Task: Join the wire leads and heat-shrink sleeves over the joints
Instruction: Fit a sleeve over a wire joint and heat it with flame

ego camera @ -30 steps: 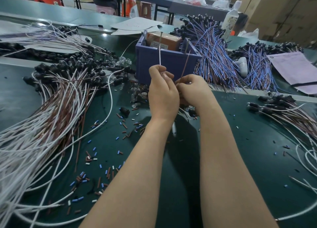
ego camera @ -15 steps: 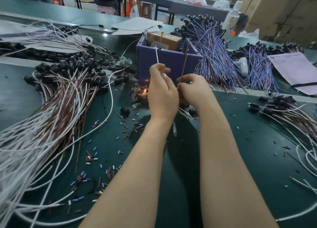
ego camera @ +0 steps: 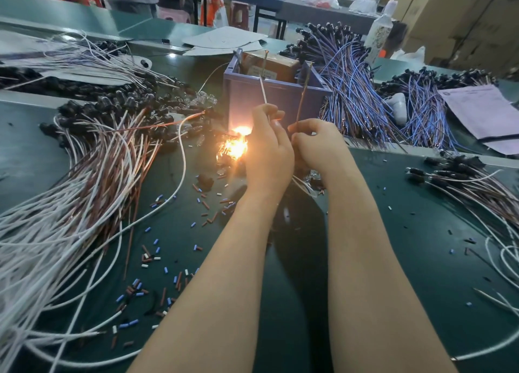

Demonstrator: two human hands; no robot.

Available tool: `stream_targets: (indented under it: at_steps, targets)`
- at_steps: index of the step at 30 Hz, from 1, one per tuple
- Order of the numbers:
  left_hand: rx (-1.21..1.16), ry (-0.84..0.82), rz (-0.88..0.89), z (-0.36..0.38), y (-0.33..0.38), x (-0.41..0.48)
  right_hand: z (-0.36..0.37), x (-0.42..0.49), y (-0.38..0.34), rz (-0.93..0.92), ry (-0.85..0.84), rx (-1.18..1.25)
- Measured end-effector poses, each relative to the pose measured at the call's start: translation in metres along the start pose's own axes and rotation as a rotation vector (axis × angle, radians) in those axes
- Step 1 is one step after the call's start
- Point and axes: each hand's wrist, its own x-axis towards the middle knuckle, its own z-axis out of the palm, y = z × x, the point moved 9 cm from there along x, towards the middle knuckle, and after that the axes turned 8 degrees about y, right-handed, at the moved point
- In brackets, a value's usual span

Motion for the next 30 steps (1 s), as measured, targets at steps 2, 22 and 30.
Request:
stream_targets:
  at_steps: [2,22,30]
  targets:
    - [-0.01,0.0,-0.009,-0.0001,-0.0009,-0.0002,0.0,0.0001,0.0,0.0,-0.001,0.003]
    - [0.006,-0.017,0.014,0.0018,0.0012,-0.0002,0.0032,0.0048,0.0016,-0.048,-0.022,-0.054]
    - [0.004,-0.063,-0.032,0.0053,-0.0042,-0.0003,0.0027,0.0097,0.0012,-0.095,0.015,-0.118]
